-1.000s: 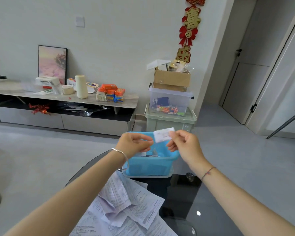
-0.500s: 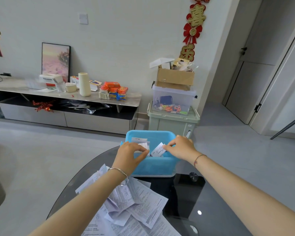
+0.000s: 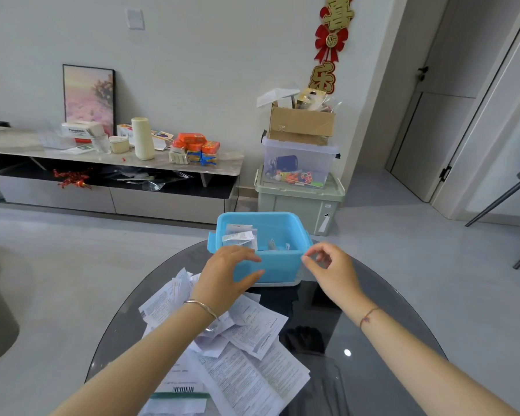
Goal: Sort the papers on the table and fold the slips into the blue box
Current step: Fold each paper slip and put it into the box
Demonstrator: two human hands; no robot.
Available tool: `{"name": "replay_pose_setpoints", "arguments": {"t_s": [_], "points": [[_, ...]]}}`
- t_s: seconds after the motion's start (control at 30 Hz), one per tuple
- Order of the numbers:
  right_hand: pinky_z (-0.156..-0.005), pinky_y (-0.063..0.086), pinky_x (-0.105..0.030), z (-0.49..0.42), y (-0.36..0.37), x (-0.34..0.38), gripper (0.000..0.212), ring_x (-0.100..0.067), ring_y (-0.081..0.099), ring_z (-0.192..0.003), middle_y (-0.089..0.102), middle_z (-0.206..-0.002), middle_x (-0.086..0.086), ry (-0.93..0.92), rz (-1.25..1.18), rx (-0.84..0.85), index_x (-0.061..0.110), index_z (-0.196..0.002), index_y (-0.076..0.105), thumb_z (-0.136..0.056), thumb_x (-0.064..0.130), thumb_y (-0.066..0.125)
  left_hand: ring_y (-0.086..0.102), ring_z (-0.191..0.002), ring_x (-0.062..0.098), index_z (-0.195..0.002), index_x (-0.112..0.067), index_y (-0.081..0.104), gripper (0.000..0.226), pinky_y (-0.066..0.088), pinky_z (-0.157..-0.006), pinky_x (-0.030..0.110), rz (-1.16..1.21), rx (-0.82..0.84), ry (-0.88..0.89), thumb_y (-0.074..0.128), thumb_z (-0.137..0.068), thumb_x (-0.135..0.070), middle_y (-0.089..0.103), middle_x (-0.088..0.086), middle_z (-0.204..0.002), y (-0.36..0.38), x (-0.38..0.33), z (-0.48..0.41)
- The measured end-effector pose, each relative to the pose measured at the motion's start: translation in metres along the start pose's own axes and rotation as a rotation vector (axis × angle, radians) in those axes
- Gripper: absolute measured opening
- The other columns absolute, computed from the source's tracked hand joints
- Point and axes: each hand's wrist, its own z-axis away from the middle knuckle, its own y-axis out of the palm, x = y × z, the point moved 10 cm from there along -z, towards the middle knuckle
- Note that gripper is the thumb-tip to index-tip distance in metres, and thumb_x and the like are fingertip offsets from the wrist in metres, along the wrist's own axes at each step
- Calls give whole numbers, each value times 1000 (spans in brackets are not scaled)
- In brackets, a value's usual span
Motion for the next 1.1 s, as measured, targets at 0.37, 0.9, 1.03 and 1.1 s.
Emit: {"name": "replay_pose_setpoints", "arguments": {"t_s": [0.37,0.9,1.03,1.1], "points": [[-59,42,-14,76,78,-51,19,-7,53,-62,61,-66,3,351,3,388,7,-70,70,-83,21,72,47,-123,9,-119,-31,60,32,34,-103,22,-109,241,-196,60,-89,-42,56,-10,-131,11,-7,57],[-68,55,-22,149,-62,-47,10,-19,69,-83,72,-95,-12,418,-732,83,4,-89,61,-93,13,57,69,-98,22,-126,-4,56,44,57,-83,32,943,336,-948,63,-91,-29,69,10,-113,96,-55,110],[-82,54,-28,162,-81,-49,19,-18,67,-88,73,-100,-10,337,-558,136,9,-108,60,-89,8,63,71,-92,20,-115,-1,65,27,59,-79,32,855,310,-646,62,-91,-13,71,9,-108,93,-85,99],[-88,50,-25,161,-91,-40,33,-14,67,-94,73,-100,-2,230,-442,155,19,-115,59,-85,8,68,70,-87,11,-108,-6,71,21,57,-76,25,745,306,-403,64,-89,-13,74,3,-99,85,-105,91]]}}
